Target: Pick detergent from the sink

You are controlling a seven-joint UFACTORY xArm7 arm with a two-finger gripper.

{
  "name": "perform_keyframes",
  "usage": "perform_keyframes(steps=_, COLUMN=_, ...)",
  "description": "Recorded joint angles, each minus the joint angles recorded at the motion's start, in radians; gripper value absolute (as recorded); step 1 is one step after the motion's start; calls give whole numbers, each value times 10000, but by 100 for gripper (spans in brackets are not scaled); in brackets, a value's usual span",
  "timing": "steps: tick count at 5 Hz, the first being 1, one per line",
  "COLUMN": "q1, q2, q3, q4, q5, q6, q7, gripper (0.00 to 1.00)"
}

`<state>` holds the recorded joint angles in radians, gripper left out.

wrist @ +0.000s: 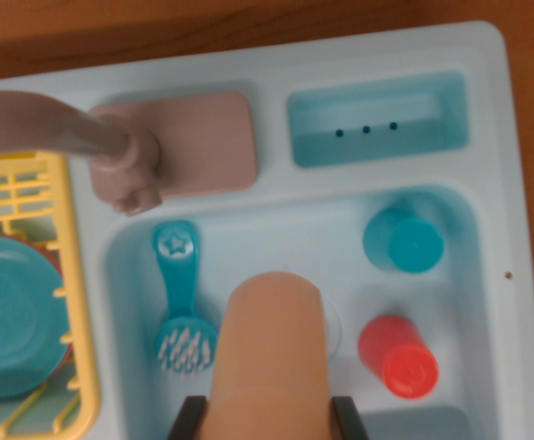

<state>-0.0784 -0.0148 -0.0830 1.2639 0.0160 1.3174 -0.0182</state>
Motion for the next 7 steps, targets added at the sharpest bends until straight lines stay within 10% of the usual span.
perform_keyframes(steps=7, q1=5, q2=-307, q3=-2, q4=693, q5=-41, q6=998, q7=41, gripper=100)
